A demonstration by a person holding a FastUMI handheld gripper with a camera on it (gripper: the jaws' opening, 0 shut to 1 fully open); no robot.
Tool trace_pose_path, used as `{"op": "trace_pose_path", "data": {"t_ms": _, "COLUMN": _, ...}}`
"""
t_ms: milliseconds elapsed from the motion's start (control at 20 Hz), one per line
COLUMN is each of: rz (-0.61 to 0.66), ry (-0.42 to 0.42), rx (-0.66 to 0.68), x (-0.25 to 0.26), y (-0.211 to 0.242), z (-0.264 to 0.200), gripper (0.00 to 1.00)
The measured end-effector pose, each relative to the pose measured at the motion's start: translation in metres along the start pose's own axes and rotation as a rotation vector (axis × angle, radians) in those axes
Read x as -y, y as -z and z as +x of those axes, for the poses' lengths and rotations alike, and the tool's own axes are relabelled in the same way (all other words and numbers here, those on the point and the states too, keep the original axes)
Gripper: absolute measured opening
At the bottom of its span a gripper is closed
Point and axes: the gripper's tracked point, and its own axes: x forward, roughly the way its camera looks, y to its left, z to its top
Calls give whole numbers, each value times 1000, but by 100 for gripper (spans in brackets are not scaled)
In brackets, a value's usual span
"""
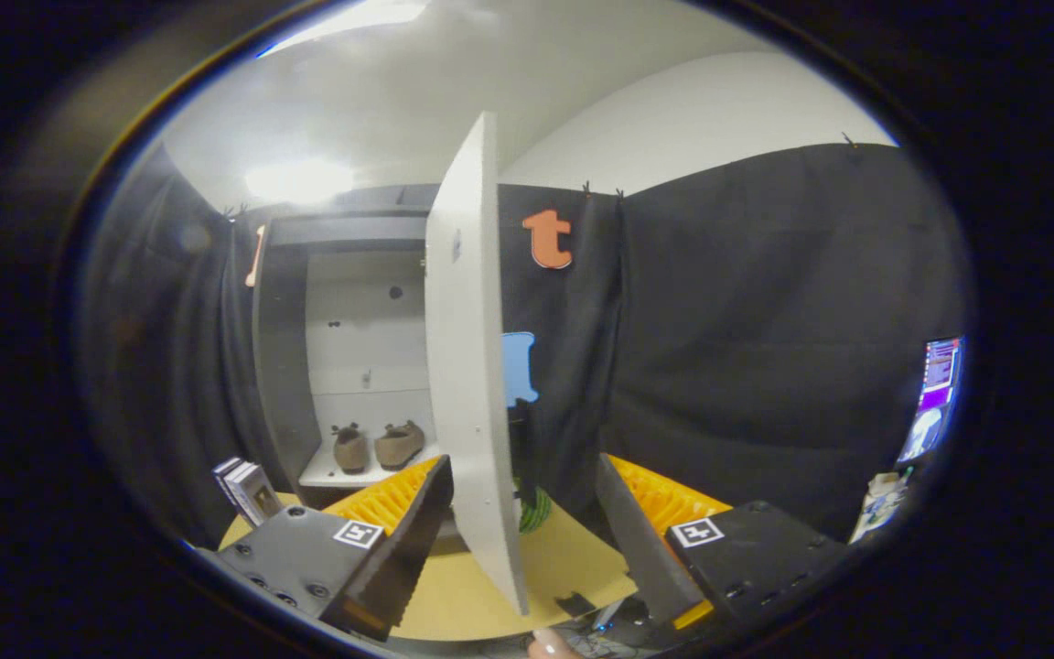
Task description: Open the shoe cabinet door, grab the shoes and put them into the shoe cabinet, then close the shoe cabinet door.
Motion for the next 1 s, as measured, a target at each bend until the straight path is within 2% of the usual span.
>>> {"op": "trace_pose_path", "data": {"t_ms": 250, "rz": 15, "ry": -88, "rx": -11, "x": 54, "y": -1, "z": 81, "gripper": 95}}
{"op": "trace_pose_path", "data": {"t_ms": 550, "rz": 42, "ry": -252, "rx": -77, "x": 41, "y": 25, "z": 183, "gripper": 95}}
{"op": "trace_pose_path", "data": {"t_ms": 750, "rz": 46, "ry": -358, "rx": -106, "x": 11, "y": 39, "z": 214, "gripper": 95}}
{"op": "trace_pose_path", "data": {"t_ms": 1000, "rz": 49, "ry": -405, "rx": -103, "x": -4, "y": 40, "z": 225, "gripper": 95}}
